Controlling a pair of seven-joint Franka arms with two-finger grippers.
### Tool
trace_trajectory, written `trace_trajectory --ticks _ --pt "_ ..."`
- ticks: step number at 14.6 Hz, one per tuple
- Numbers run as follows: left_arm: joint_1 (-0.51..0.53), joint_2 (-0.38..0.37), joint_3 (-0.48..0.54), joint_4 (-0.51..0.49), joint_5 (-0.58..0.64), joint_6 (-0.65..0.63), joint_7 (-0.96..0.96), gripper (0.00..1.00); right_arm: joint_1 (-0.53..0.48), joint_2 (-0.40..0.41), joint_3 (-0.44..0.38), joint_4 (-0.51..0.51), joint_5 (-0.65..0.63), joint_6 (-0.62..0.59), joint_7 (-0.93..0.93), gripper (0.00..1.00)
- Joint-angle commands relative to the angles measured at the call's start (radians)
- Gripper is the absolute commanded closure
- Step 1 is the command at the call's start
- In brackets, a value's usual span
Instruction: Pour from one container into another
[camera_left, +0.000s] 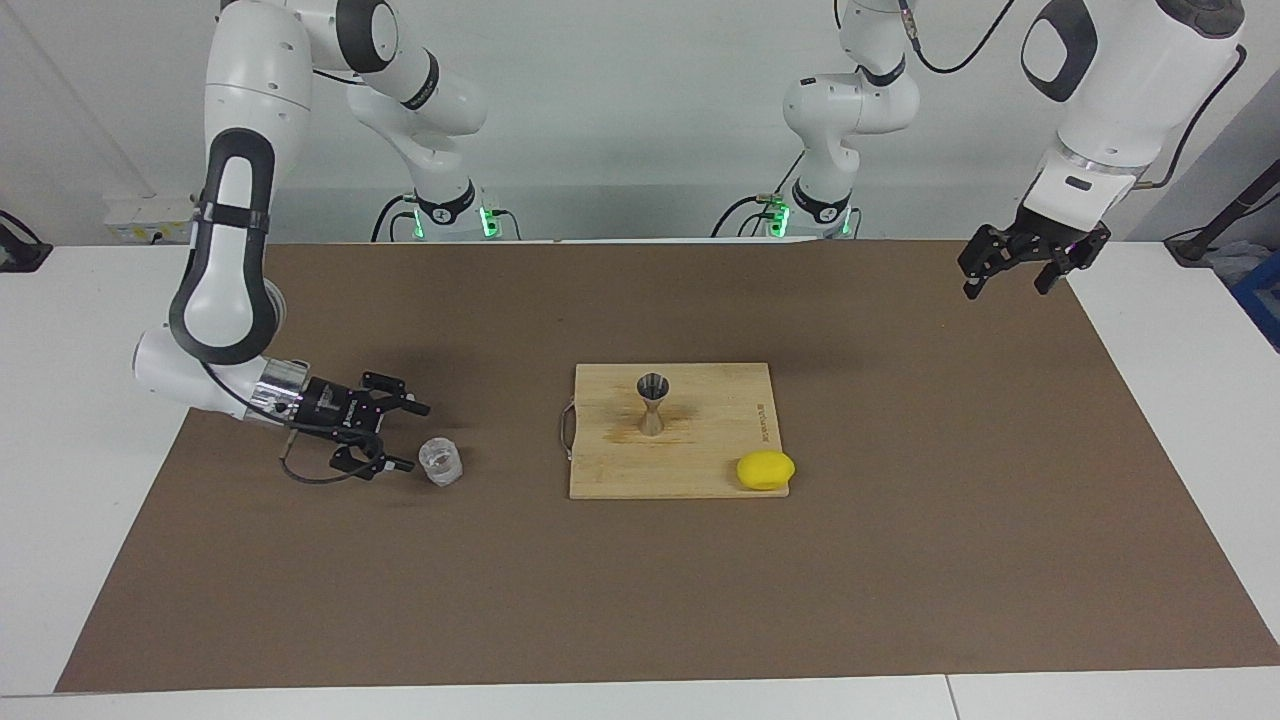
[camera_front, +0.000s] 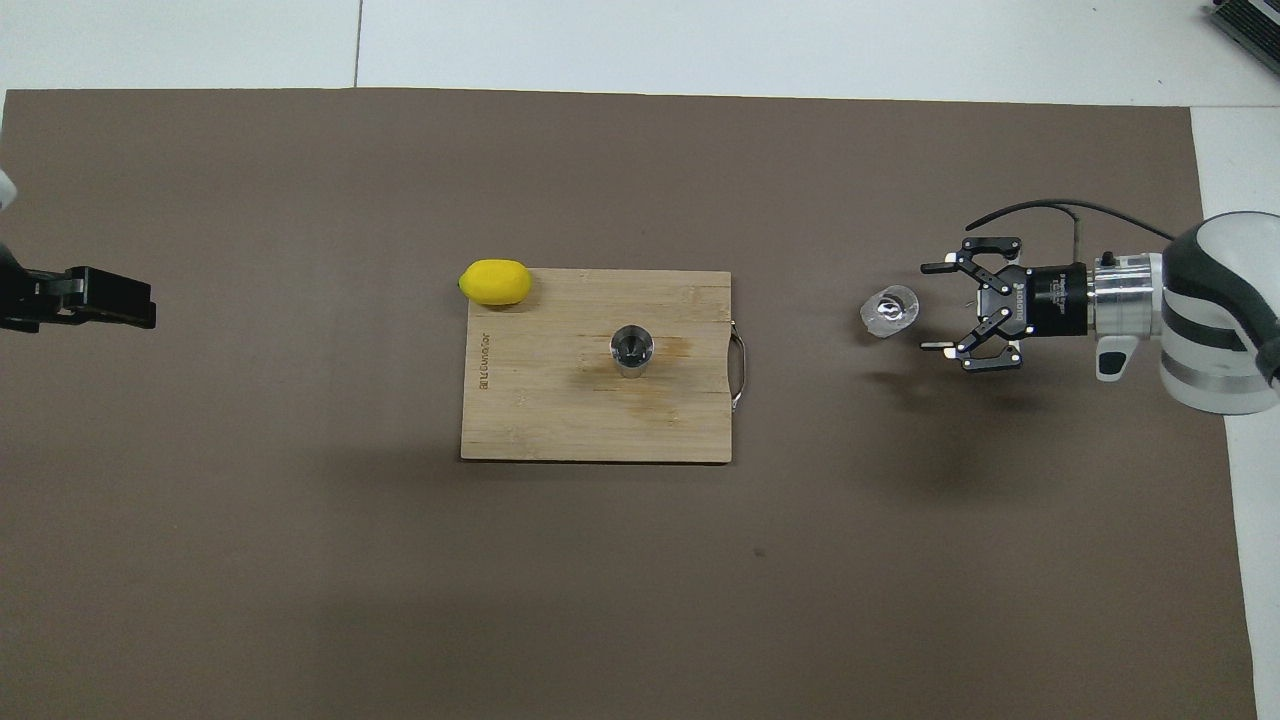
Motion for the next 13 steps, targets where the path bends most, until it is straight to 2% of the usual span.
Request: trace_trajectory --ticks 1,4,7,10,13 --pt "-0.007 -0.002 0.003 0.000 0.023 -0.013 -0.019 0.00 0.005 -0.089 0.001 -0.017 -0.125 0.025 0.014 0.01" --pt "-0.007 -0.003 0.003 0.000 0.023 -0.012 -0.019 0.00 0.036 -0.134 0.003 0.007 -0.294 0.035 0.008 0.01" --pt "-0.007 -0.003 0.003 -0.002 0.023 -0.012 -0.019 0.00 0.076 -0.149 0.004 0.084 -0.498 0.036 -0.032 0.01" --pt "-0.007 -0.005 0.003 -0.002 0.023 -0.012 -0.019 0.00 0.082 -0.209 0.015 0.090 -0.731 0.033 -0.236 0.01" --pt "-0.007 -0.005 0.003 -0.003 0.023 -0.012 -0.019 0.00 0.155 -0.281 0.015 0.085 -0.918 0.023 -0.321 0.00"
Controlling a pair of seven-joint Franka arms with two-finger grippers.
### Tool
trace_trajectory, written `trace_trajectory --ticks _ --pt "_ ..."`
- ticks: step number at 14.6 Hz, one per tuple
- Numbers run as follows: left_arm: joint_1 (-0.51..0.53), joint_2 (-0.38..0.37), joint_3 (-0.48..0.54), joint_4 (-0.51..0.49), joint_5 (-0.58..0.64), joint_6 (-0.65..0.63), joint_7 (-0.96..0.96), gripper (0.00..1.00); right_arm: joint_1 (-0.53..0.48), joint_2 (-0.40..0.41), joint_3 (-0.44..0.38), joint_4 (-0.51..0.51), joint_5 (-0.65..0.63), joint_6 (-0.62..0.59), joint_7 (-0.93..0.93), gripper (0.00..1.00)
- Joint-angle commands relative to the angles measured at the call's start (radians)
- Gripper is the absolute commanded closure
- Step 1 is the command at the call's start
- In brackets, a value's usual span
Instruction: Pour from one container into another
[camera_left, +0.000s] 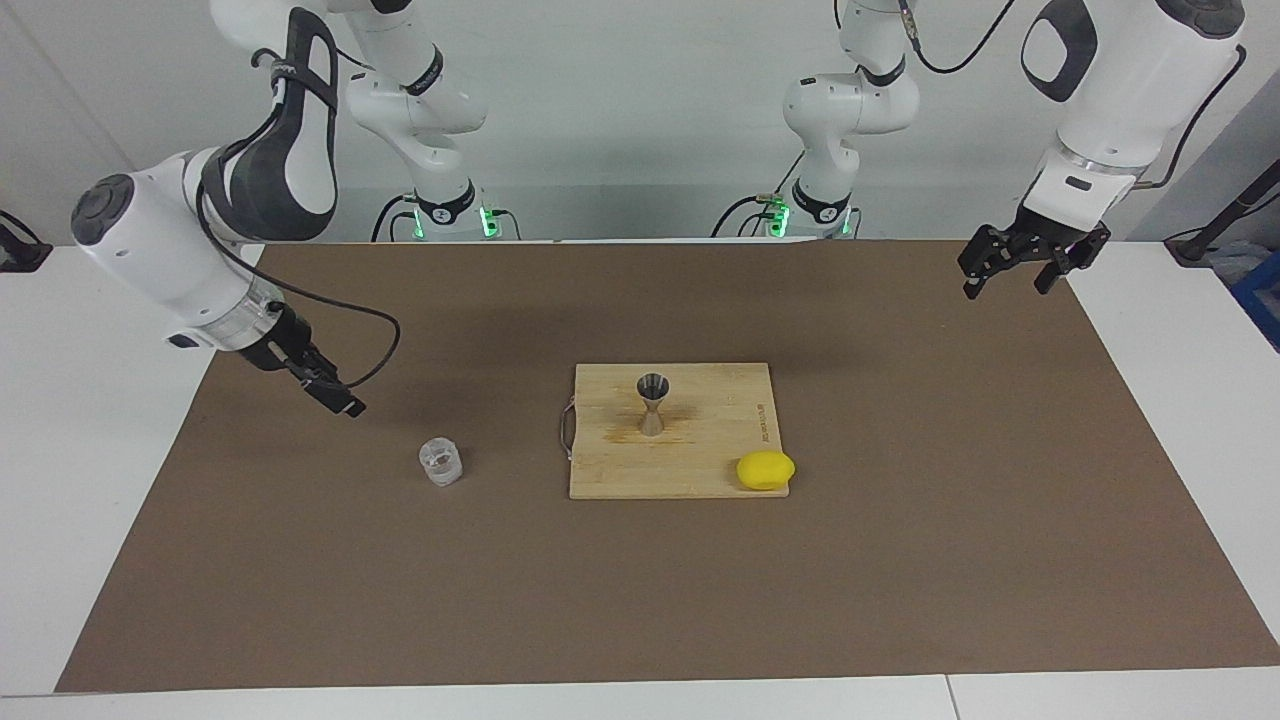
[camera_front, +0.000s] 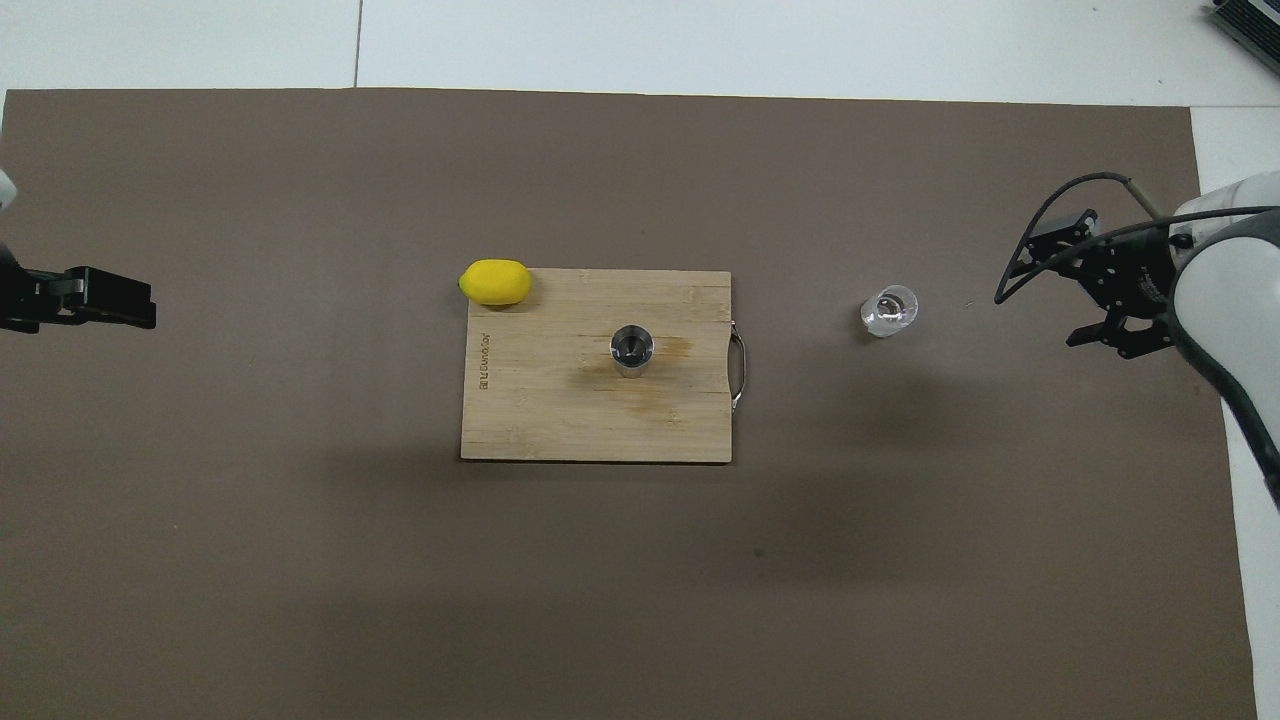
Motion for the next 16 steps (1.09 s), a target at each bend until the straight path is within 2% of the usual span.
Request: trace_trajectory --ticks 1,8,9,11,13,16 --pt "-0.007 -0.006 0.003 -0.005 0.023 -0.011 -0.017 0.00 0.064 -0.073 0.004 -0.018 -0.130 -0.013 -0.061 0.01" --pt "-0.005 -0.008 0.003 -0.006 0.023 -0.010 -0.016 0.00 0.073 -0.207 -0.016 0.004 -0.274 -0.156 -0.372 0.00" --pt "-0.005 -0.008 0.003 -0.006 0.023 -0.010 -0.017 0.00 0.087 -0.203 -0.024 0.049 -0.282 -0.203 -0.398 0.00" --pt "-0.005 -0.008 0.003 -0.008 0.023 -0.010 -0.017 0.00 0.090 -0.137 -0.033 0.198 -0.262 -0.318 -0.406 0.00" --pt "-0.005 -0.008 0.003 -0.006 0.023 -0.010 -0.016 0.00 0.131 -0.147 -0.042 0.184 -0.269 -0.317 -0.412 0.00" --pt "-0.005 -0.008 0.003 -0.006 0.023 -0.010 -0.017 0.00 0.138 -0.164 -0.041 0.160 -0.270 -0.318 -0.428 0.00"
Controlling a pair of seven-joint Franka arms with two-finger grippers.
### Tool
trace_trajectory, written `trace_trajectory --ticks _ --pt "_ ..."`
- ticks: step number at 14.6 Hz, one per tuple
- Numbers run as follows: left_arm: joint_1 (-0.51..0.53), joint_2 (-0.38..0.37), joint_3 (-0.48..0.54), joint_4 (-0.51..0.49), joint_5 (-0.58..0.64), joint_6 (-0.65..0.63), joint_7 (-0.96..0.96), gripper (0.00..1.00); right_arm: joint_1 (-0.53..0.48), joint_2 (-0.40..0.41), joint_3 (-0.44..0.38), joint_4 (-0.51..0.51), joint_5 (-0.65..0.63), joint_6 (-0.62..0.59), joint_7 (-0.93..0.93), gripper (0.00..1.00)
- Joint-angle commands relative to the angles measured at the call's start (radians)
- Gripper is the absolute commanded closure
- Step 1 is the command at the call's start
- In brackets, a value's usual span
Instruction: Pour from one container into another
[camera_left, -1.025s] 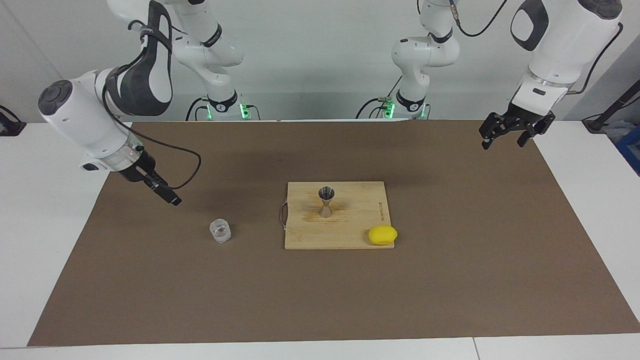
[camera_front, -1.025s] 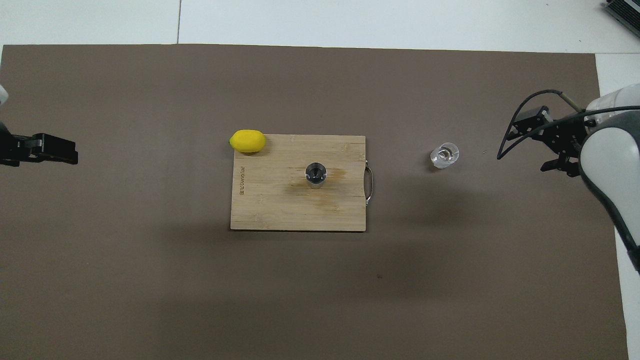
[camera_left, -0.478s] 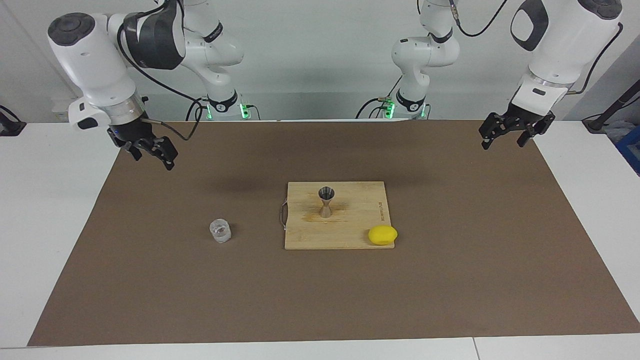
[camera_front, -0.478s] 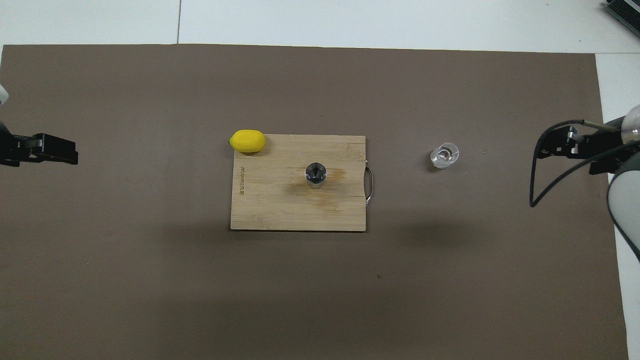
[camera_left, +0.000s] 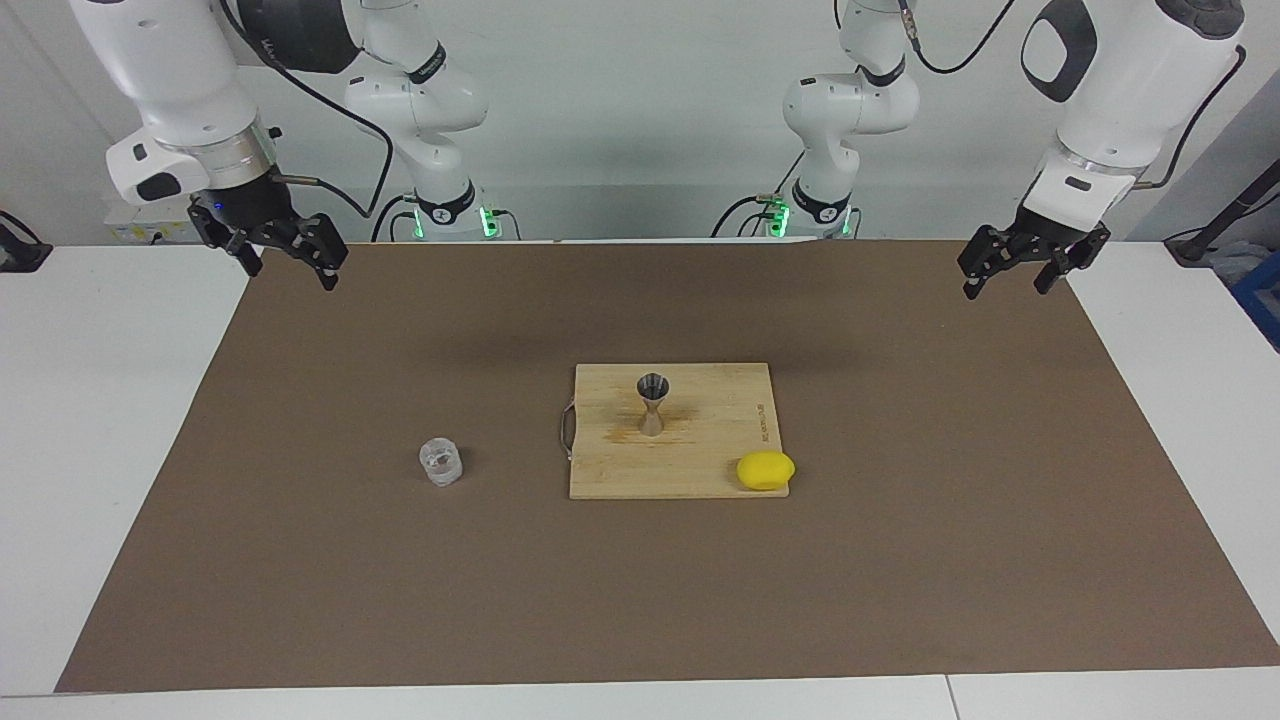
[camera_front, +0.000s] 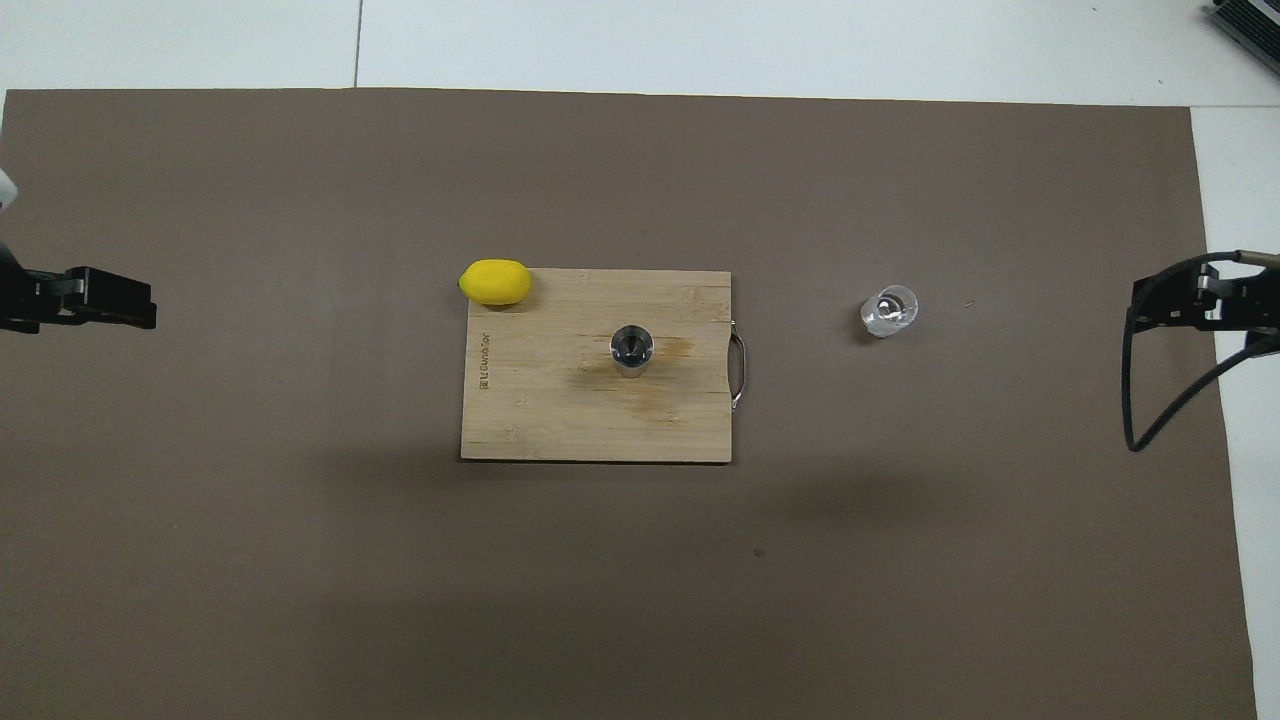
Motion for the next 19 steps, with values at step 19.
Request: trace_trajectory --ticks 19 --pt "-0.005 -0.008 0.001 -0.006 0.023 -0.005 -0.022 0.00 -0.006 -0.022 -0.015 0.022 0.037 -0.085 -0.086 0.00"
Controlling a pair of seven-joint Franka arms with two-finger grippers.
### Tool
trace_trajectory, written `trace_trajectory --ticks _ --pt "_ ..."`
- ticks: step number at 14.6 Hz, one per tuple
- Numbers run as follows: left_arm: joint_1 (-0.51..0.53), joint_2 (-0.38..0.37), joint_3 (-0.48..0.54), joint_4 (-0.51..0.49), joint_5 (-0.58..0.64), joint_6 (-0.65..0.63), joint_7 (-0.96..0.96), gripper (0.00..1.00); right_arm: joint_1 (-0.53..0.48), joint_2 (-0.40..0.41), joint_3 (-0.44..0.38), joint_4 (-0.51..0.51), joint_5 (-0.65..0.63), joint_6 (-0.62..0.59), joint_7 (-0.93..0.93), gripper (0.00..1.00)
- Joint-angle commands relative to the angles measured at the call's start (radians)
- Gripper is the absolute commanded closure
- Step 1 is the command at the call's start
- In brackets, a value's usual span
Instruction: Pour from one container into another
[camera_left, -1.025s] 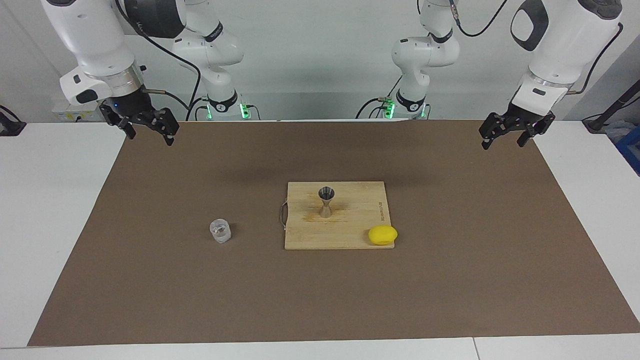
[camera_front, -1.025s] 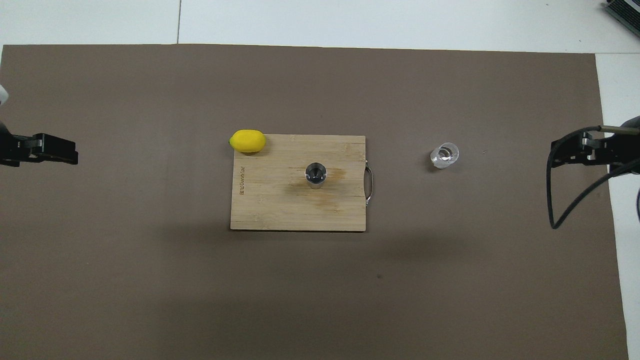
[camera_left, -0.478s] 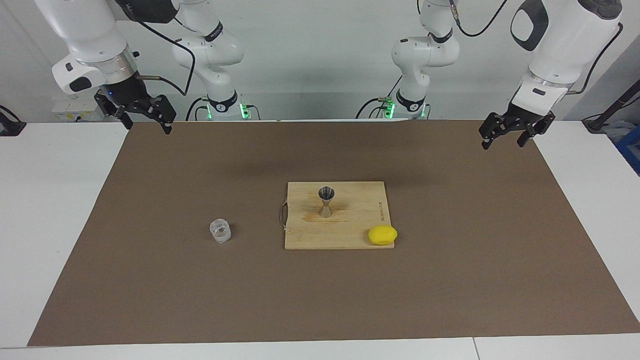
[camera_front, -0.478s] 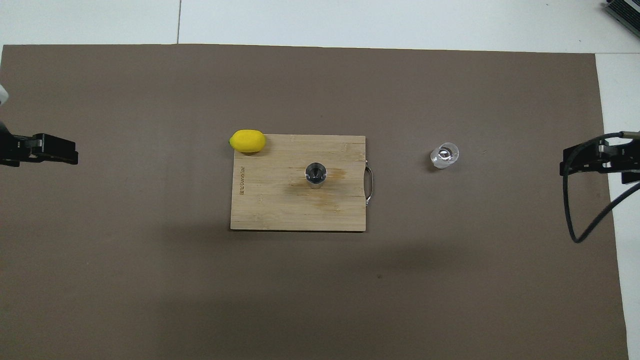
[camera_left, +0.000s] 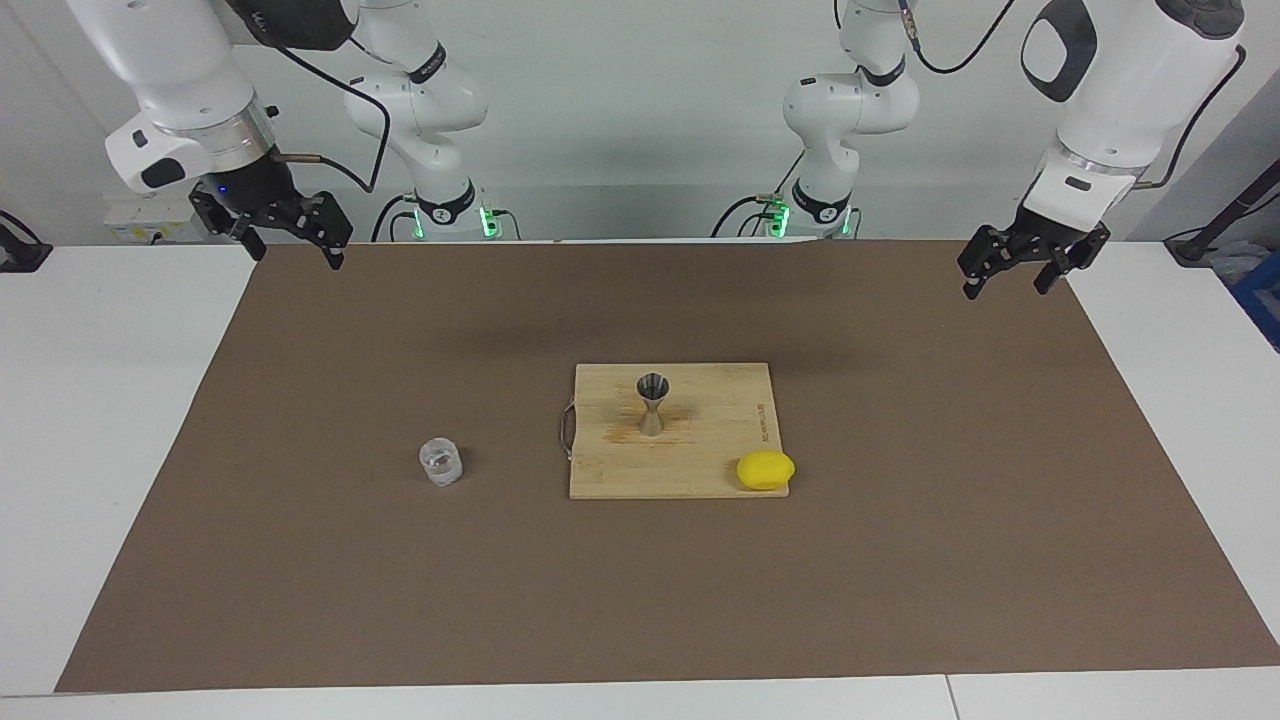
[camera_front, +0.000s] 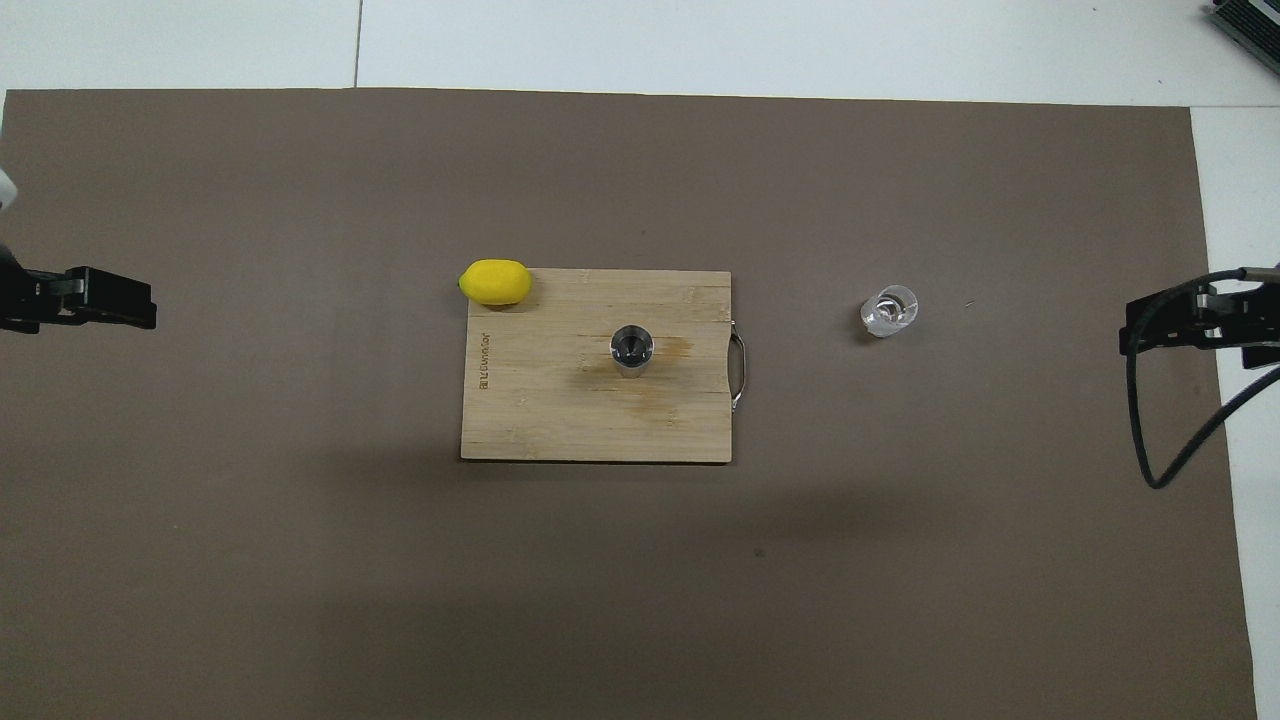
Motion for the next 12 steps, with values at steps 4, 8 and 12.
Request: trace_trajectory --ticks 4,8,12 --pt "-0.005 -0.008 0.000 -0.006 0.021 -0.005 -0.031 0.00 -0.009 -0.013 0.002 -0.017 0.010 0.001 -0.017 0.00" --pt "-0.005 -0.008 0.000 -0.006 0.021 -0.006 -0.041 0.00 -0.007 -0.012 0.003 -0.016 0.014 0.001 -0.019 0.00" --pt "-0.007 -0.006 0.000 -0.006 0.021 -0.006 -0.042 0.00 -0.007 -0.013 0.005 -0.016 0.014 0.001 -0.016 0.00"
